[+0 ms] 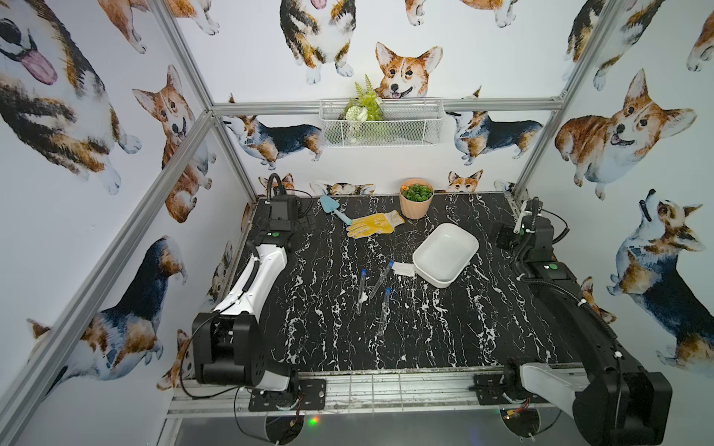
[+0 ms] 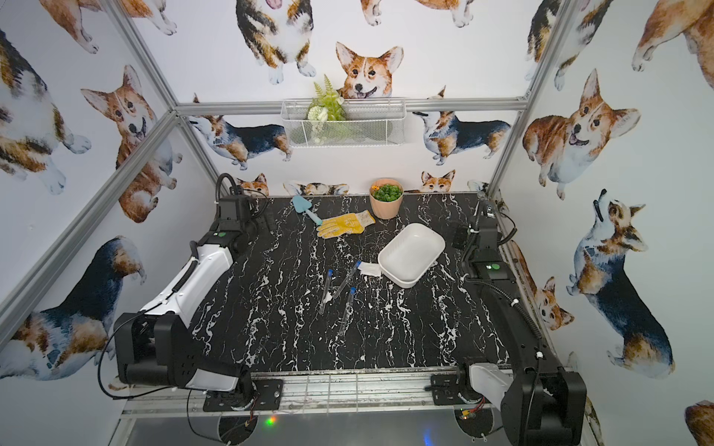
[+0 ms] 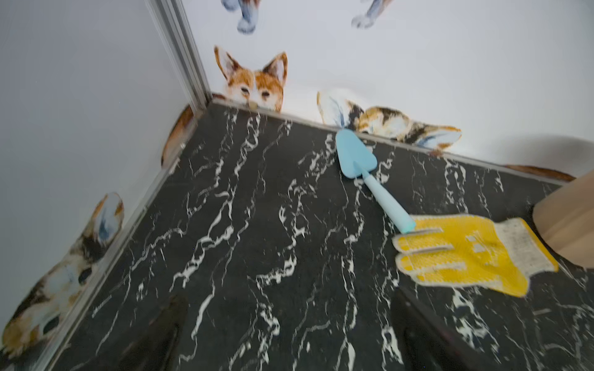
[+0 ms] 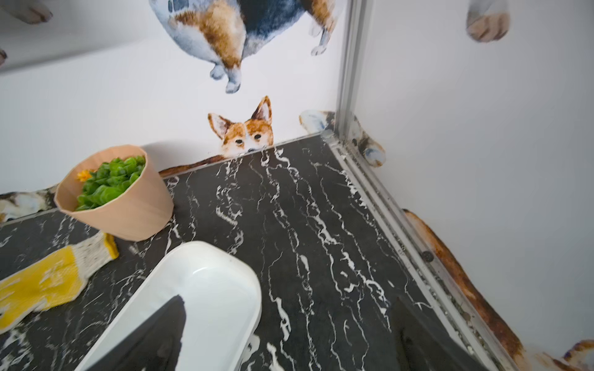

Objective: Wipe the exteriors of test tubes
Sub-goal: Pick up the test tube at the center of the board.

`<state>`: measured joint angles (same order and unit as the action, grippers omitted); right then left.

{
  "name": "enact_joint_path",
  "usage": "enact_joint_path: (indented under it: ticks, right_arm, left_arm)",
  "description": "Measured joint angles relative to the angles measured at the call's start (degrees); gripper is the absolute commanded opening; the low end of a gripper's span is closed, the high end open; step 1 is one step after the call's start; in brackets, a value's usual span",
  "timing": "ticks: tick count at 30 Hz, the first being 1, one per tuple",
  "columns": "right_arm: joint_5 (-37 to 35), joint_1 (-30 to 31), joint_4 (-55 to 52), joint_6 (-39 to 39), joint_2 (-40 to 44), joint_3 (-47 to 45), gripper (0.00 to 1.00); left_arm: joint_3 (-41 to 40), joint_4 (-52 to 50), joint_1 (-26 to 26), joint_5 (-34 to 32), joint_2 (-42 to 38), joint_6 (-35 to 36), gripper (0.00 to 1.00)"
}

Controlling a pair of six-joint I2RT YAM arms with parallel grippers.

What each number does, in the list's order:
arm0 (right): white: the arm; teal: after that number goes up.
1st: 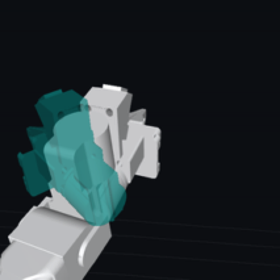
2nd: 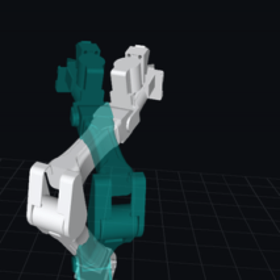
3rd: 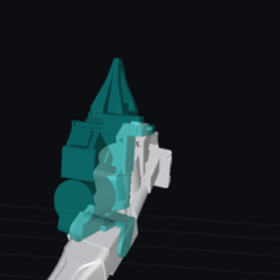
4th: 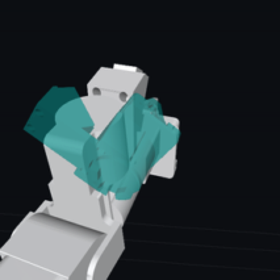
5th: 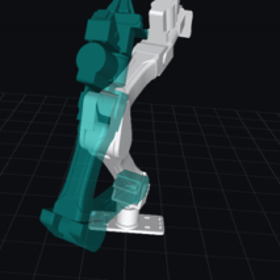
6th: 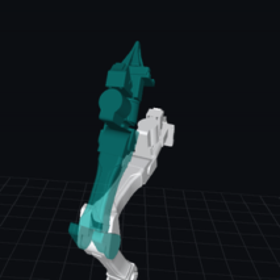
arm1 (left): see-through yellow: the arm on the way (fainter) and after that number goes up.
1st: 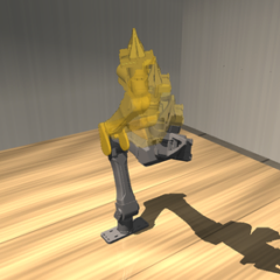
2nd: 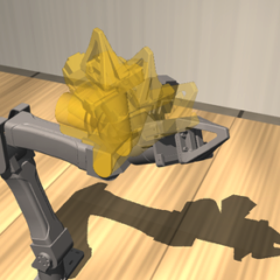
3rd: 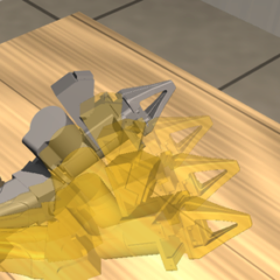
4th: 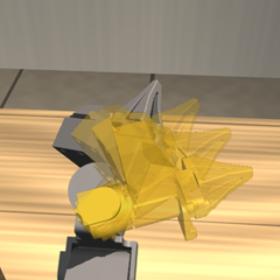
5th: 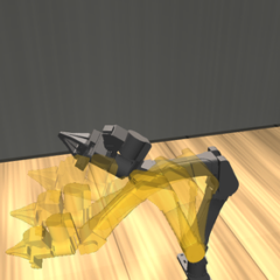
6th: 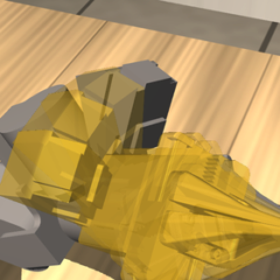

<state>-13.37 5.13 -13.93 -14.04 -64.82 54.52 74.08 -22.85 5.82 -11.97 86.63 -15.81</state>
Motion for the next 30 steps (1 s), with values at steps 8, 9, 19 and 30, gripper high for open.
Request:
enact_joint_path:
  ticks: [8,9,19,30]
  right_arm:
    - [-2.71,15.65,-25.38,-3.93,-13.62,17.68,1.0]
    - [-4.09,17.84,-27.65,-4.24,-15.69,20.15,1.0]
    - [-8.37,29.75,-50.34,-5.7,-40.46,47.47,1.0]
    - [5.49,30.95,-48.89,-7.26,-38.27,44.06,0.95]
  left_arm:
    - [9.57,-27.5,12.63,6.54,5.05,-3.96,1.0]
    - [9.62,-29.2,14.14,6.8,5.38,-4.42,1.0]
    - [9.81,-36.85,25.33,7.91,12.83,-8.9,0.96]
    - [14.78,-33.4,26.36,9.92,23.67,-9.84,0.83]
